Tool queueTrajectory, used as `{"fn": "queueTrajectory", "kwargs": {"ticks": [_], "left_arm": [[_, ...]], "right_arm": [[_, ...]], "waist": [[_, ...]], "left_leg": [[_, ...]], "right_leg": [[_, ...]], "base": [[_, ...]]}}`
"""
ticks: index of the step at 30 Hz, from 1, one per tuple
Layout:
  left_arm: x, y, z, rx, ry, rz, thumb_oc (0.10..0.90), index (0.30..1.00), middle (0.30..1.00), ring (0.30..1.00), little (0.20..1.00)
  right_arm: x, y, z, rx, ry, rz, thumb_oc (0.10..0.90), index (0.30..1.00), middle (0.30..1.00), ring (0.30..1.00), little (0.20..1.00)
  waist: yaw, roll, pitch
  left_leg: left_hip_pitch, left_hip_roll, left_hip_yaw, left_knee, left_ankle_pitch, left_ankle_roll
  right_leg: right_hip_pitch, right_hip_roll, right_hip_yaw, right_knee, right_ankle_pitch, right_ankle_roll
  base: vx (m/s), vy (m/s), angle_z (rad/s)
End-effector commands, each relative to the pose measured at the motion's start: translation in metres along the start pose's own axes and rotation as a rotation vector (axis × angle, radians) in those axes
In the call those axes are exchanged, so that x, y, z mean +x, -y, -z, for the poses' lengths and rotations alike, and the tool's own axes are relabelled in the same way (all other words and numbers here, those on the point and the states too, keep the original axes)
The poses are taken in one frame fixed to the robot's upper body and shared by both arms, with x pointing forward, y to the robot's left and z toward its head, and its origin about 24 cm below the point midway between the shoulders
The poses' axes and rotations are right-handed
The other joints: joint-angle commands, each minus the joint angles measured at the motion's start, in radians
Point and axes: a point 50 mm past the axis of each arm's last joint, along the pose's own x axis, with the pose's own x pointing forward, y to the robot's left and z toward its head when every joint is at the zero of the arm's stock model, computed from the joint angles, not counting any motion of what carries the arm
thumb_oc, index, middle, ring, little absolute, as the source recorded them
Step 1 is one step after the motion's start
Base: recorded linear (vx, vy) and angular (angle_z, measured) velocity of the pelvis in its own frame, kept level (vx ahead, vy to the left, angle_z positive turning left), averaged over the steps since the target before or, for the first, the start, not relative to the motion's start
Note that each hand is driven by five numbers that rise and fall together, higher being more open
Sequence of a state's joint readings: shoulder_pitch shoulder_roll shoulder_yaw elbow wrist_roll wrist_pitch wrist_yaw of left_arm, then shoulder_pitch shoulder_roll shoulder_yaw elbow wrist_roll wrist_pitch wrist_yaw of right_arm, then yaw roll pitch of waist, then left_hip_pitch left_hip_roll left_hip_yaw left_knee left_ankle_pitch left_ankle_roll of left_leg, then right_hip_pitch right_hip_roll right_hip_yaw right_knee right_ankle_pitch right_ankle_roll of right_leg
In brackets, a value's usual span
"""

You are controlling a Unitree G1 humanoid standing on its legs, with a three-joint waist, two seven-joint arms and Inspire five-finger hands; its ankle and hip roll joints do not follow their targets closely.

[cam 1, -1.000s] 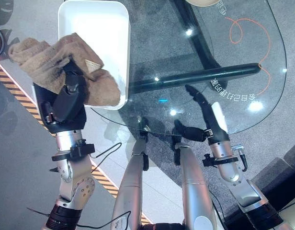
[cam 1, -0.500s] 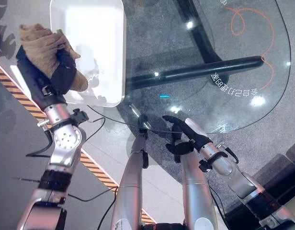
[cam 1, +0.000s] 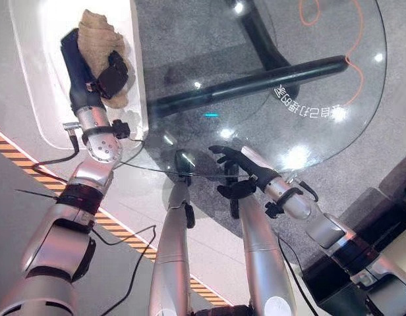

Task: Wipe the table with a cloth and put it in the basket.

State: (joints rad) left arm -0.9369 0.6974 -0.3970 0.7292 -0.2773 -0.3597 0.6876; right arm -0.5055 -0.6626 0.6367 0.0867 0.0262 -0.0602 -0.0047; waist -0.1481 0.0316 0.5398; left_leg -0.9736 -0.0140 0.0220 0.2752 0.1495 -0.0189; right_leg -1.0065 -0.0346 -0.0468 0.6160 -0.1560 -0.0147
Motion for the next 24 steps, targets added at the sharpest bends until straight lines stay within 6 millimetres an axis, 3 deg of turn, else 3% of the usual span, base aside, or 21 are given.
{"fn": "queueTrajectory", "kwargs": {"ticks": [1, 9, 15, 20, 21, 22, 24], "left_arm": [[0.036, -0.036, -0.033, -0.006, 0.118, -0.158, 0.100, 0.300, 0.300, 0.300, 0.200], [0.049, -0.045, -0.017, 0.053, -0.033, -0.203, 0.100, 0.300, 0.300, 0.300, 0.200], [0.052, -0.059, -0.004, -0.012, -0.141, -0.278, 0.100, 0.300, 0.300, 0.300, 0.200], [0.051, -0.063, 0.002, -0.069, -0.171, -0.279, 0.364, 0.526, 0.526, 0.526, 0.464], [0.051, -0.063, 0.003, -0.080, -0.175, -0.274, 0.534, 0.672, 0.672, 0.672, 0.634], [0.050, -0.062, 0.004, -0.101, -0.182, -0.260, 0.800, 0.900, 0.900, 0.900, 0.900], [0.050, -0.059, 0.004, -0.131, -0.196, -0.237, 0.800, 0.900, 0.900, 0.900, 0.900]], "right_arm": [[-0.003, -0.017, -0.003, 0.066, 0.031, -0.044, 0.800, 0.900, 0.900, 0.900, 0.900], [0.007, -0.007, -0.009, 0.069, 0.054, -0.020, 0.800, 0.900, 0.900, 0.900, 0.900], [0.013, -0.002, -0.012, 0.071, 0.061, -0.002, 0.800, 0.900, 0.900, 0.900, 0.900], [0.014, 0.001, -0.015, 0.071, 0.068, 0.003, 0.800, 0.900, 0.900, 0.900, 0.900], [0.014, 0.001, -0.015, 0.071, 0.069, 0.004, 0.800, 0.900, 0.900, 0.900, 0.900], [0.015, 0.003, -0.016, 0.071, 0.071, 0.007, 0.800, 0.900, 0.900, 0.900, 0.900], [0.016, 0.003, -0.017, 0.073, 0.070, 0.012, 0.800, 0.900, 0.900, 0.900, 0.900]], "waist": [[0.001, -0.034, -0.020], [-0.010, -0.054, -0.020], [-0.013, -0.065, -0.020], [-0.012, -0.066, -0.020], [-0.011, -0.066, -0.020], [-0.010, -0.066, -0.020], [-0.008, -0.065, -0.020]], "left_leg": [[0.020, -0.052, 0.096, 0.130, -0.150, 0.072], [0.000, -0.054, 0.092, 0.121, -0.144, 0.064], [0.000, -0.055, 0.086, 0.116, -0.145, 0.060], [0.004, -0.059, 0.079, 0.113, -0.145, 0.059], [0.004, -0.059, 0.077, 0.114, -0.145, 0.058], [0.002, -0.060, 0.075, 0.115, -0.144, 0.058], [0.002, -0.062, 0.071, 0.114, -0.144, 0.060]], "right_leg": [[0.021, 0.065, 0.073, -0.248, 0.211, 0.025], [0.007, 0.067, 0.067, -0.271, 0.225, 0.029], [0.009, 0.066, 0.064, -0.285, 0.230, 0.029], [0.013, 0.067, 0.061, -0.286, 0.227, 0.026], [0.013, 0.066, 0.060, -0.285, 0.226, 0.026], [0.012, 0.066, 0.058, -0.283, 0.224, 0.025], [0.012, 0.067, 0.057, -0.280, 0.222, 0.023]], "base": [[0.00, 0.000, 0.00], [0.00, 0.000, 0.00], [0.00, -0.001, -0.01], [0.00, 0.000, 0.00], [0.00, 0.000, 0.00], [0.00, 0.000, 0.00], [0.00, 0.000, 0.00]]}}
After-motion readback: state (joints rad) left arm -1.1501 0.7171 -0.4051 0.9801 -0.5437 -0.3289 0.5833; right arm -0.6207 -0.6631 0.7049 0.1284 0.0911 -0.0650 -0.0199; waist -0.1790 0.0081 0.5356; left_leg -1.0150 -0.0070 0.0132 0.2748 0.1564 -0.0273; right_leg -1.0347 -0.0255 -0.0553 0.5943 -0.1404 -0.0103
